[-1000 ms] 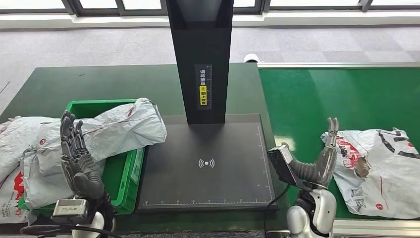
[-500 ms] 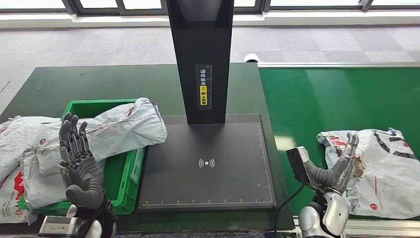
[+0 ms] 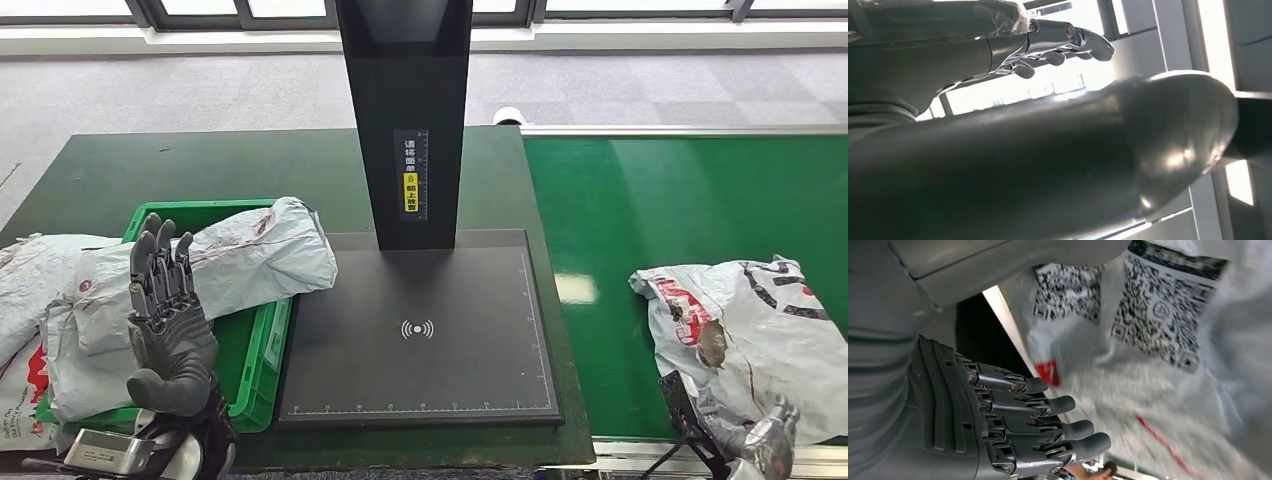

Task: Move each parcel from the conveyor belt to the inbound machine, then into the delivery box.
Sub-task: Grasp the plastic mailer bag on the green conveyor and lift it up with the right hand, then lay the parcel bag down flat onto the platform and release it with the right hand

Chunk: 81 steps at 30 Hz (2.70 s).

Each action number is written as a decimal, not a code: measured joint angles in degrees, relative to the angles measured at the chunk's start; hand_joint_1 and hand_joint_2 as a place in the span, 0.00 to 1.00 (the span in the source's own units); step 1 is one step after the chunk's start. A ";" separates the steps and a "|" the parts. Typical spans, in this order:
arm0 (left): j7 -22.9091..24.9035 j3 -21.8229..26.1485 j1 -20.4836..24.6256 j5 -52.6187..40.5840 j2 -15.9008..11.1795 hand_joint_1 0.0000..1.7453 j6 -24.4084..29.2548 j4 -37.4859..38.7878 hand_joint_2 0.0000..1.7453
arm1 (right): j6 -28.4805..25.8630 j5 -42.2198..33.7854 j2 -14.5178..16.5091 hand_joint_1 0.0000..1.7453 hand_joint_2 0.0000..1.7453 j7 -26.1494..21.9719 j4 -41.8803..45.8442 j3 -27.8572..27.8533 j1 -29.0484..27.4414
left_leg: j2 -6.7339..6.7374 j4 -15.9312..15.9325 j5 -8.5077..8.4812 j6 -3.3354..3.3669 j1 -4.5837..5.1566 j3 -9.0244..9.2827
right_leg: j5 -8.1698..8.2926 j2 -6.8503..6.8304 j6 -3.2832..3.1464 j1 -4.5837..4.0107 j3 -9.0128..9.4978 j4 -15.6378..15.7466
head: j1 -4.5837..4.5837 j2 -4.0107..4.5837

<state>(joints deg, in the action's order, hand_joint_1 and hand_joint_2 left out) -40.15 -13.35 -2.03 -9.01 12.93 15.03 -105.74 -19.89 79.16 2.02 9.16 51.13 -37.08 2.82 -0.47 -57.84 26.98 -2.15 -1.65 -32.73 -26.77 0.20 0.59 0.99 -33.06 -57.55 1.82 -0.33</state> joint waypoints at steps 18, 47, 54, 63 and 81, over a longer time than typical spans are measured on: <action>0.00 0.00 0.18 -3.52 0.05 0.00 1.76 0.05 0.00 | 2.05 5.99 -2.17 1.00 1.00 0.19 -17.52 -4.68 10.46 | 0.40 -0.05 0.08 0.17 -0.05 0.14 | 0.17 0.33 0.23 -0.05 0.53 0.18 | 0.01 -0.01; 0.00 0.00 -2.77 -5.36 1.04 0.00 3.76 -0.58 0.00 | -9.00 -27.34 12.08 1.00 1.00 -32.28 30.25 11.63 -6.46 | 0.07 -0.05 -0.01 0.05 -0.05 0.03 | 0.08 0.05 0.14 -0.05 0.12 0.05 | 0.01 0.00; 0.00 0.00 -1.12 -3.44 0.95 0.00 4.76 0.76 0.00 | -3.43 -37.64 14.26 1.00 1.00 -46.00 43.74 27.19 -11.86 | 0.13 -0.03 -0.03 0.00 -0.16 0.05 | 0.08 0.11 0.11 -0.15 0.05 0.01 | 0.02 -0.01; 0.00 0.00 0.39 -2.46 0.95 0.00 4.66 2.74 0.00 | 1.99 -40.32 14.21 1.00 1.00 -44.89 45.67 44.57 -10.76 | 0.14 -0.04 -0.09 -0.05 -0.16 0.05 | 0.09 0.11 0.10 -0.16 0.08 0.02 | 0.02 -0.01; 0.01 -1.84 3.29 -2.23 2.33 0.00 1.12 7.25 0.00 | 15.25 -40.28 14.17 1.00 1.00 -31.49 30.25 50.49 -5.39 | 0.13 -0.04 -0.09 -0.06 -0.17 0.04 | 0.10 0.11 0.09 -0.16 0.04 0.01 | 0.02 0.00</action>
<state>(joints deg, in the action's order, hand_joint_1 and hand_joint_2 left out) -40.15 -15.20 1.26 -11.24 15.26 16.16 -98.50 -4.64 38.88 16.20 -22.33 81.38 13.40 -2.56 -0.34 -57.89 26.89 -2.21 -1.82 -32.70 -26.67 0.30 0.68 0.83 -33.02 -57.54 1.84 -0.33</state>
